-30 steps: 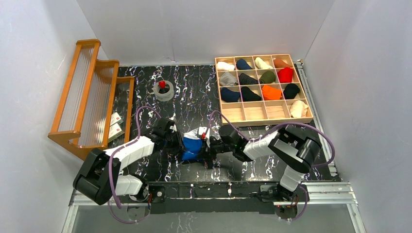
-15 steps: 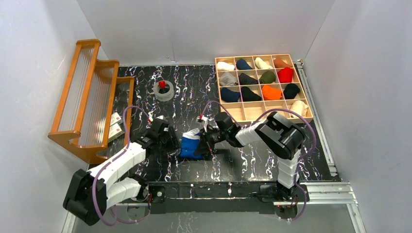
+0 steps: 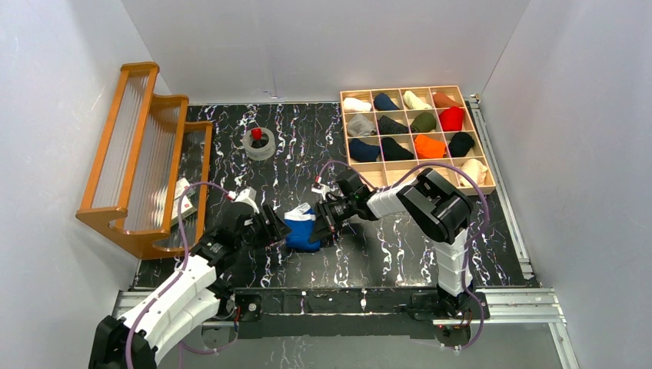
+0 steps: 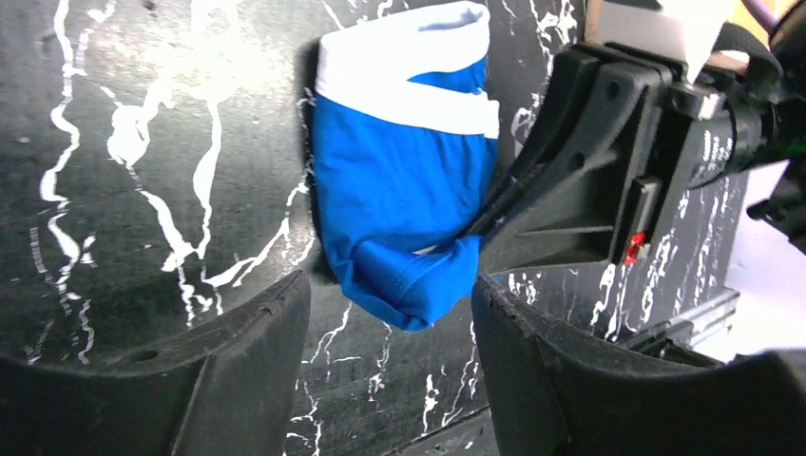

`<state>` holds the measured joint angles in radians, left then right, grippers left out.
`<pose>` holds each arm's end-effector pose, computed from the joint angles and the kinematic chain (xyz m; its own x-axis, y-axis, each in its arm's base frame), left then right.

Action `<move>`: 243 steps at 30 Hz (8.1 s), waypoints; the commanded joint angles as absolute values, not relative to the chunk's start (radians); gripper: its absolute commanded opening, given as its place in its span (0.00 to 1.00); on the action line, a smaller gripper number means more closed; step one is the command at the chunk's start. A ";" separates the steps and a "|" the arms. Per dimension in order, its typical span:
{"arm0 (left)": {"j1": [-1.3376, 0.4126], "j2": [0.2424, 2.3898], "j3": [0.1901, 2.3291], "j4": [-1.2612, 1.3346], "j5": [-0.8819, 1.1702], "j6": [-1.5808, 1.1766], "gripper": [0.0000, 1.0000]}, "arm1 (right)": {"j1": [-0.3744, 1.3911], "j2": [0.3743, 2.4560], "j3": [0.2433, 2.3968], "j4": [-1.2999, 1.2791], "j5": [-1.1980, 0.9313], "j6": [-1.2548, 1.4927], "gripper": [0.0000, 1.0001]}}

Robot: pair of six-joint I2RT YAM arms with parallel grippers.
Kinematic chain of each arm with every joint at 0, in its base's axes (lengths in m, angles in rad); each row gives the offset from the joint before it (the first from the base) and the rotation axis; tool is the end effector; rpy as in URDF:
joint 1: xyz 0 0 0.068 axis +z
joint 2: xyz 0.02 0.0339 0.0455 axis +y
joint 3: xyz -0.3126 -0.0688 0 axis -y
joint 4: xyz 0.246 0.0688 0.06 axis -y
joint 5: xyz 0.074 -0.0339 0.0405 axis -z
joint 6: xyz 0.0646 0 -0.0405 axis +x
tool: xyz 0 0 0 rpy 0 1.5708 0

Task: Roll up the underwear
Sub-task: Pick up the underwear from the center of the board.

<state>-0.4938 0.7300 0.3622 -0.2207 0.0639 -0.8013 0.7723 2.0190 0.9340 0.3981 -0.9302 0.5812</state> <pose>0.1331 -0.0763 0.2126 -0.7134 -0.4300 -0.5533 0.0106 0.7829 -0.6221 0.2579 0.3235 0.1343 -0.8524 -0.3723 -0.3671 -0.4703 0.2392 0.8495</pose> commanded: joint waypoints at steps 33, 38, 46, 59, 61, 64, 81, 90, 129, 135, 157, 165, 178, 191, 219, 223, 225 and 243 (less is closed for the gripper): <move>-0.494 1.017 0.151 0.284 0.179 -0.920 0.43 | 0.774 2.066 1.116 -0.026 -0.883 0.538 0.02; -0.494 0.992 0.158 0.258 0.182 -0.890 0.32 | 0.780 2.067 1.148 -0.048 -0.919 0.573 0.03; -0.494 1.002 0.165 0.182 0.133 -0.891 0.17 | 0.780 2.079 1.222 -0.156 -0.880 0.502 0.19; -0.493 1.159 0.285 -0.032 0.062 -0.862 0.08 | 0.760 1.944 1.210 -0.171 -0.686 0.280 0.73; -0.492 1.176 0.304 -0.050 0.066 -0.845 0.08 | 0.752 1.896 1.183 -0.137 -0.645 0.263 0.78; -0.492 1.207 0.329 -0.061 0.087 -0.816 0.07 | 0.752 1.795 1.114 -0.034 -0.546 0.211 0.82; -0.489 1.380 0.468 -0.160 0.187 -0.686 0.06 | 0.837 1.495 0.538 0.835 -0.470 -0.291 0.90; -0.488 1.373 0.481 -0.192 0.203 -0.674 0.06 | 1.057 1.555 0.487 0.875 -0.350 -0.710 0.72; -0.465 1.246 0.490 -0.208 0.208 -0.733 0.47 | 0.952 1.729 0.531 0.750 -0.598 -0.058 0.01; -0.465 1.265 0.479 -0.183 0.245 -0.720 0.37 | 0.862 1.785 0.543 0.797 -0.679 0.138 0.01; -0.460 0.947 0.350 0.036 0.296 -0.723 0.77 | 0.692 1.967 0.616 0.749 -0.843 0.606 0.01; -0.471 1.005 0.340 0.126 0.407 -0.671 0.78 | 0.651 2.025 0.569 0.803 -0.804 0.787 0.01; -0.510 1.174 0.286 0.297 0.381 -0.699 0.68 | 0.646 2.057 0.612 0.662 -0.758 0.798 0.06; -0.520 1.357 0.344 0.162 0.185 -0.730 0.37 | 0.647 1.937 0.656 0.621 -0.802 0.652 0.49; -0.525 1.448 0.505 0.006 0.267 -0.631 0.33 | 0.895 1.499 0.541 0.620 -0.458 -0.573 0.66; -0.525 1.451 0.509 0.006 0.274 -0.631 0.33 | 0.928 1.553 0.544 0.643 -0.400 -0.684 0.65; -0.525 1.451 0.509 0.006 0.276 -0.629 0.33 | 0.932 1.582 0.550 0.642 -0.380 -0.691 0.61; -0.522 1.363 0.542 -0.078 0.218 -0.642 0.57 | 0.927 1.783 0.706 0.353 -0.433 -0.416 0.01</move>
